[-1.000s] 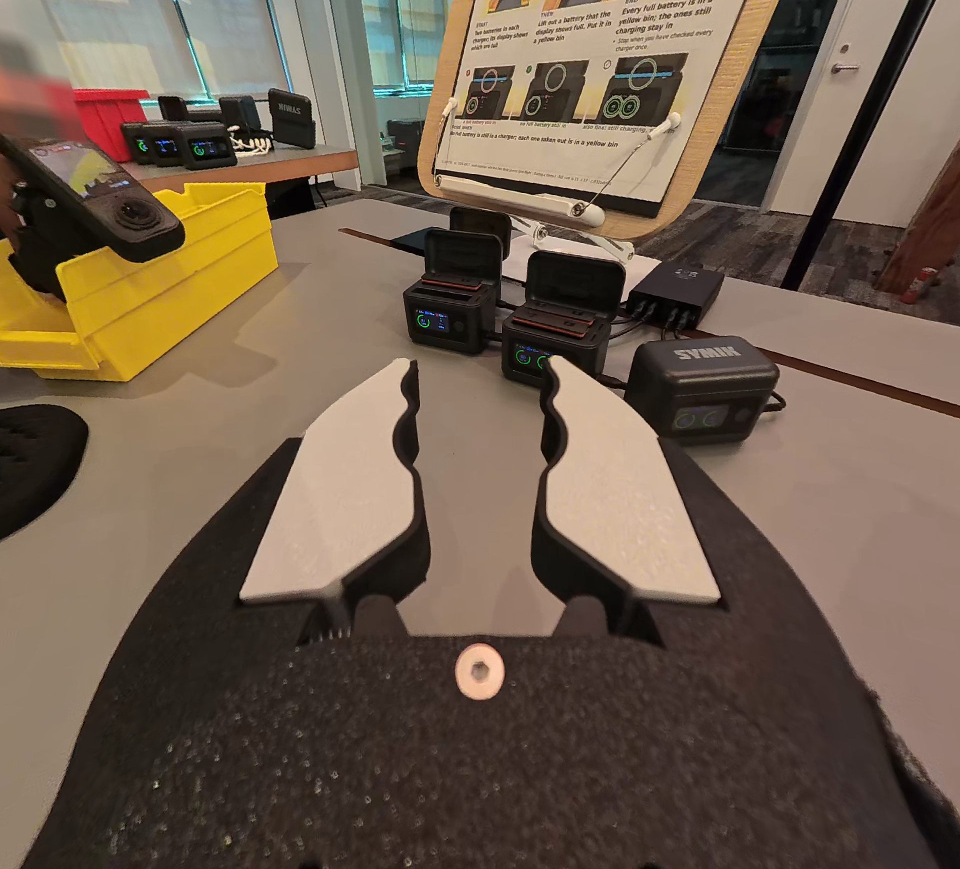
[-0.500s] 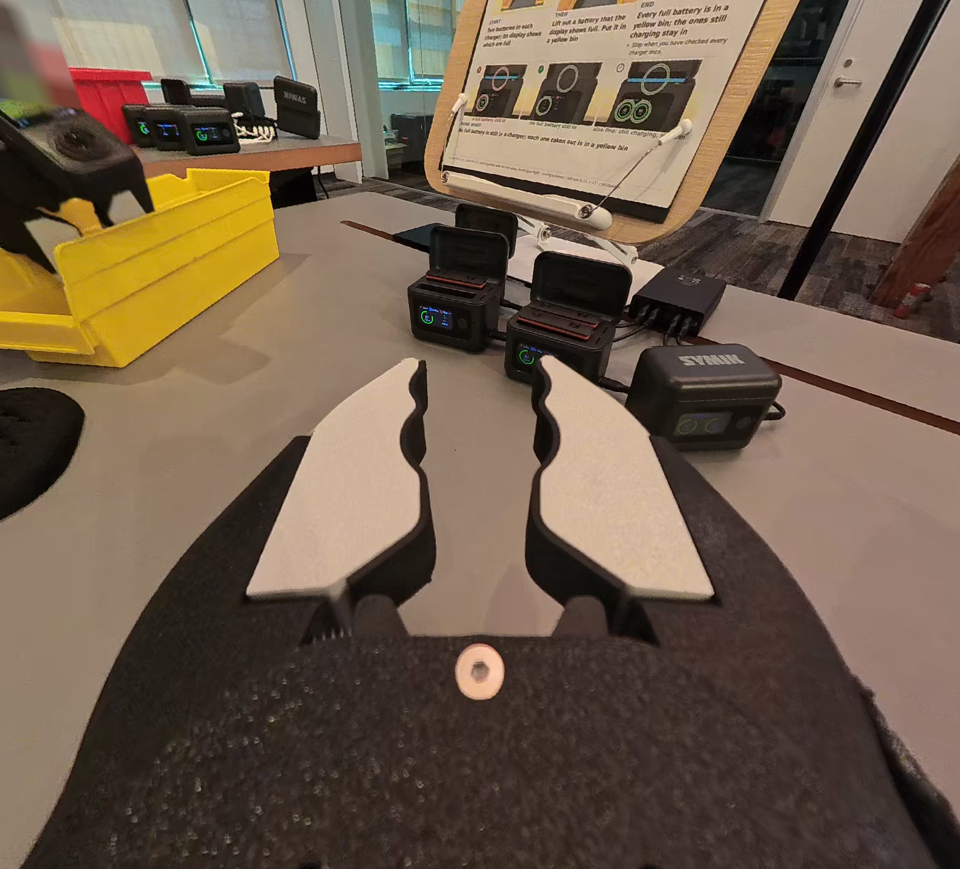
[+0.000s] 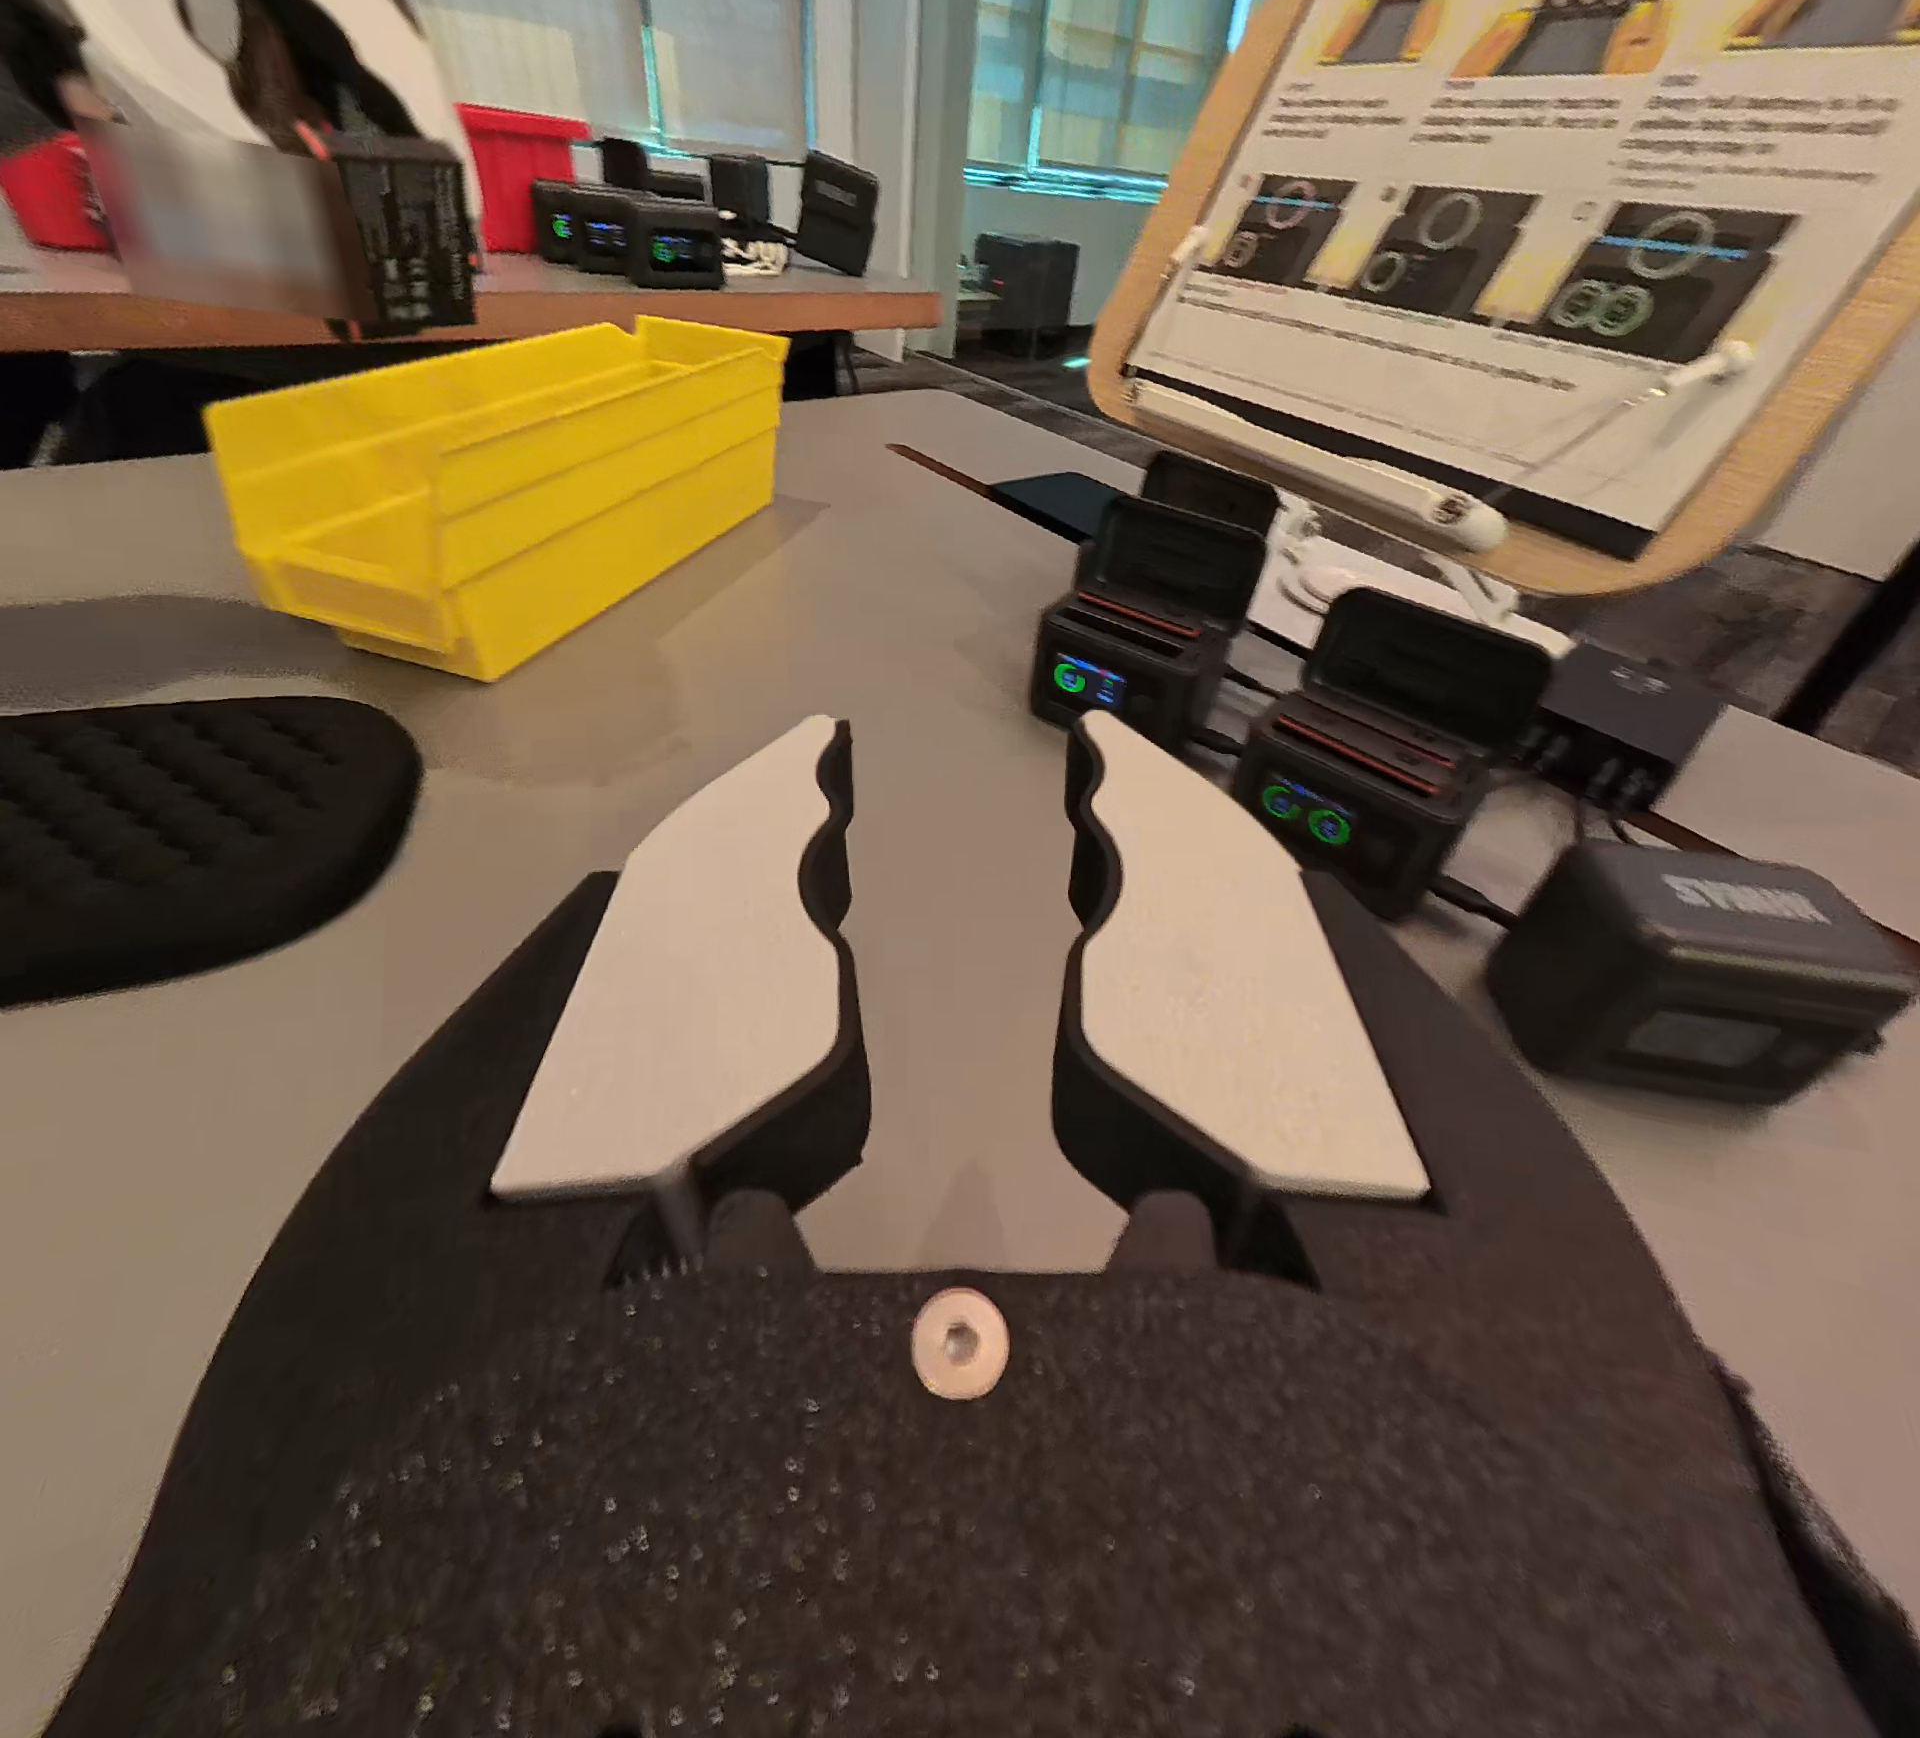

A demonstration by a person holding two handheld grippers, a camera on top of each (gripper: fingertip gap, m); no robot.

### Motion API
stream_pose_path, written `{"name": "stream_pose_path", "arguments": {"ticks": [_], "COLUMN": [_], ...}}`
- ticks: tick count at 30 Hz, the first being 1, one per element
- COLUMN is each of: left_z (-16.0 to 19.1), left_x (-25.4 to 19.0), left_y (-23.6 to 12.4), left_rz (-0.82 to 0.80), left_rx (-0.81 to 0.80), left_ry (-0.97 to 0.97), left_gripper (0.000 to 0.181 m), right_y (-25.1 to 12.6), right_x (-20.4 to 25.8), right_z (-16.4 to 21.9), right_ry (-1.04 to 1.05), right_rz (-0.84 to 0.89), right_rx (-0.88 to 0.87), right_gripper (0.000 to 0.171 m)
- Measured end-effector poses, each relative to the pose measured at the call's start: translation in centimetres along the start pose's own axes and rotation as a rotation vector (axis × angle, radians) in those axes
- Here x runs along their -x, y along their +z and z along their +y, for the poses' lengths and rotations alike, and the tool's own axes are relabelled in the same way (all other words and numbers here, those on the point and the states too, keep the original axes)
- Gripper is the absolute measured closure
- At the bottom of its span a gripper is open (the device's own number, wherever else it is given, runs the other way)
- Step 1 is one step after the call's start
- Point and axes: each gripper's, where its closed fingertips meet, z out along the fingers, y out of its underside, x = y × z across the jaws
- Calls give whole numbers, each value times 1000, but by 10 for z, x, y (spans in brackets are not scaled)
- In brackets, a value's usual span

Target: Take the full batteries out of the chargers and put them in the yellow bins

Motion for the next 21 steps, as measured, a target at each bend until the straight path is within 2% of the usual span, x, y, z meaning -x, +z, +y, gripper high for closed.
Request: {"name": "stream_pose_path", "arguments": {"ticks": [3, 7, 11, 13, 15, 17, 21], "left_z": [-38, -82, -98, -100, -97, -90, -74], "left_x": [-22, -41, -51, -61, -72, -89, -110], "left_y": [18, 39, 68, 84, 98, 108, 120], "left_rz": [43, 92, 196, 312, 430, 572, 757], "left_rx": [-215, -493, -642, -671, -657, -610, -510], "left_ry": [-19, -160, -348, -426, -467, -463, -438], "left_gripper": [140, 140, 140, 140, 140, 139, 140], "right_y": [6, 8, 4, 3, 0, -7, -23], "right_x": [25, 50, 64, 72, 82, 90, 105], "right_z": [-7, -19, -35, -37, -37, -35, -25], "right_ry": [-37, -156, -303, -350, -289, -210, -270], "right_rz": [-72, -85, -42, -64, -175, -323, -499], "right_rx": [-22, -70, -138, -154, -176, -163, -107], "right_gripper": [130, 126, 126, 126, 127, 126, 118]}}
